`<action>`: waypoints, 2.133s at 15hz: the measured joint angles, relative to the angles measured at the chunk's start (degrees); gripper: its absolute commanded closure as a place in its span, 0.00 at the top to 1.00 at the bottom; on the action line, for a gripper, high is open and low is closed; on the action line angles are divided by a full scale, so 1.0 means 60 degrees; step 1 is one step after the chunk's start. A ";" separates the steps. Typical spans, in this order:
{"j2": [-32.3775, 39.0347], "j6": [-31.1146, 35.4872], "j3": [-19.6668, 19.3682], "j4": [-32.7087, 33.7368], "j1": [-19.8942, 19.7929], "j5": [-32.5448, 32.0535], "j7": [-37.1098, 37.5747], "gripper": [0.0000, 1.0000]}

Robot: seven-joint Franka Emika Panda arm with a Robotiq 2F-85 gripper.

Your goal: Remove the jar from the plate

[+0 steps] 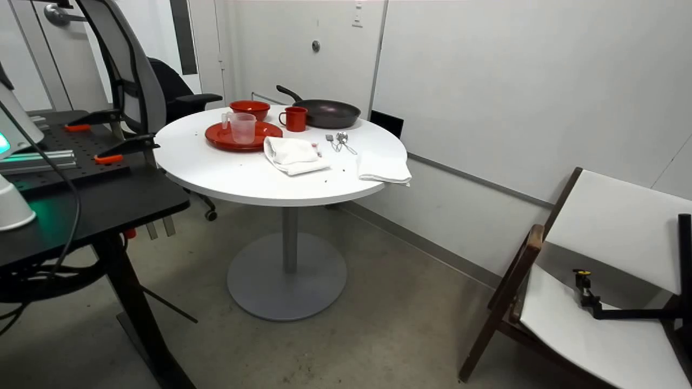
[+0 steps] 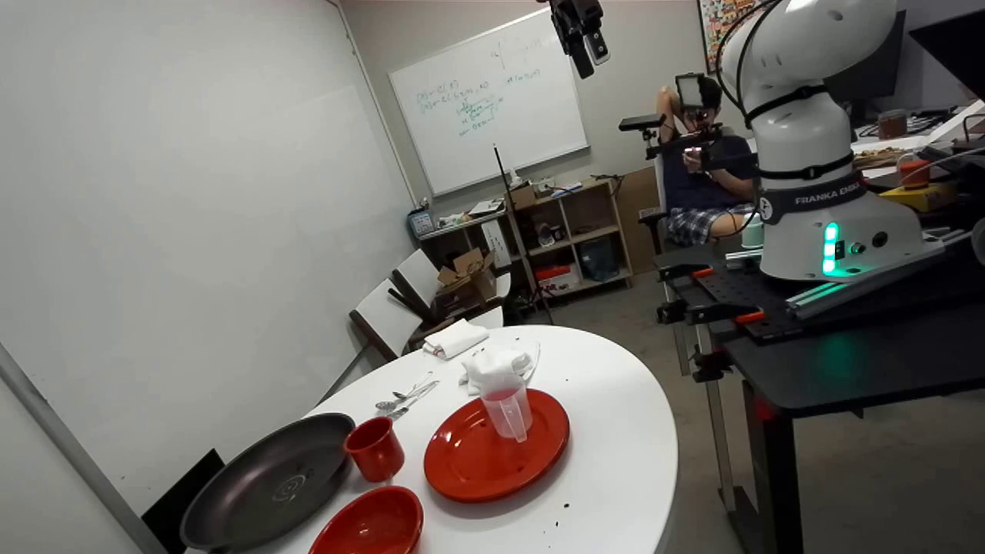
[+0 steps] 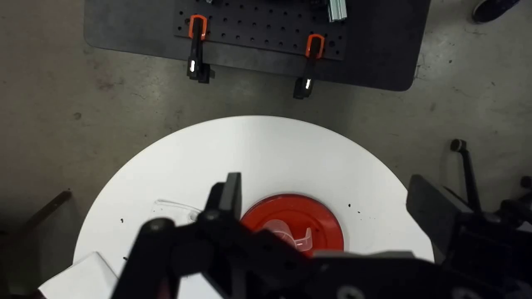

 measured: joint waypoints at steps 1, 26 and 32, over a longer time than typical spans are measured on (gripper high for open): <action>0.0000 0.0000 0.0000 0.0000 0.0000 0.0000 0.0000 1.00; 0.1410 0.2814 0.1039 -0.1053 0.0207 0.0518 0.1311 1.00; 0.3095 0.4874 0.2043 -0.1080 0.0301 0.0858 0.3721 1.00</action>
